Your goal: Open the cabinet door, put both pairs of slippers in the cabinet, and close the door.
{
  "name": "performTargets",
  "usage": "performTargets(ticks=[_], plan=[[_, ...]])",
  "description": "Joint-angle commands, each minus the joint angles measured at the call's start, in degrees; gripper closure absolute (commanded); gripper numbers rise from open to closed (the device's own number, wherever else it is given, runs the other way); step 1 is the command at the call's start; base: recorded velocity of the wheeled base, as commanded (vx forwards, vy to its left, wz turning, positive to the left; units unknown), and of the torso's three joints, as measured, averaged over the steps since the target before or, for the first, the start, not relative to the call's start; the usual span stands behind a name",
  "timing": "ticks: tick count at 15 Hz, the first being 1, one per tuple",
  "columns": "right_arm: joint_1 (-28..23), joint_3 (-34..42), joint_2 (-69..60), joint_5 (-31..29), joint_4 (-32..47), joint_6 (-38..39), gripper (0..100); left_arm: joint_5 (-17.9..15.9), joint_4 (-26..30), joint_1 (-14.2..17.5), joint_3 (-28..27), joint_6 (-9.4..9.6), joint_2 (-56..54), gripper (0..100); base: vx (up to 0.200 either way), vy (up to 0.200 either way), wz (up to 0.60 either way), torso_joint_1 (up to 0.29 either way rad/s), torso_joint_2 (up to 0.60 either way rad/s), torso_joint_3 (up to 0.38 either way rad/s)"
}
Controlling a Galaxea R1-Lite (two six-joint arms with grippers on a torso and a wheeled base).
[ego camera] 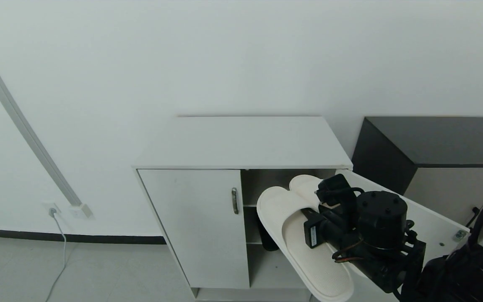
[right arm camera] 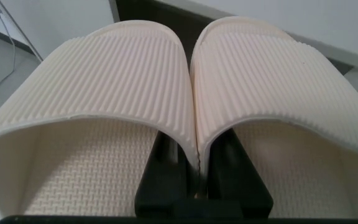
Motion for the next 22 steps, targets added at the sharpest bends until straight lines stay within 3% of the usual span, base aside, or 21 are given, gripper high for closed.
performTargets(ticks=[1, 12, 22], plan=[[0.0, 0.0, 0.2, 0.0, 0.0, -0.2, 100, 0.0, 0.0, -0.1, 0.0, -0.02, 0.0, 100, 0.0, 0.0, 0.0, -0.237, 0.54, 0.325], [0.0, 0.3, 1.8, 0.0, -2.5, -0.7, 100, 0.0, 0.0, -0.1, 0.0, -0.11, 0.0, 100, 0.0, 0.0, 0.0, -0.202, 0.52, 0.318], [0.0, 0.3, 1.8, 0.0, -2.5, -0.6, 100, 0.0, 0.0, -0.1, 0.0, -0.11, 0.0, 100, 0.0, 0.0, 0.0, -0.125, 0.47, 0.339]])
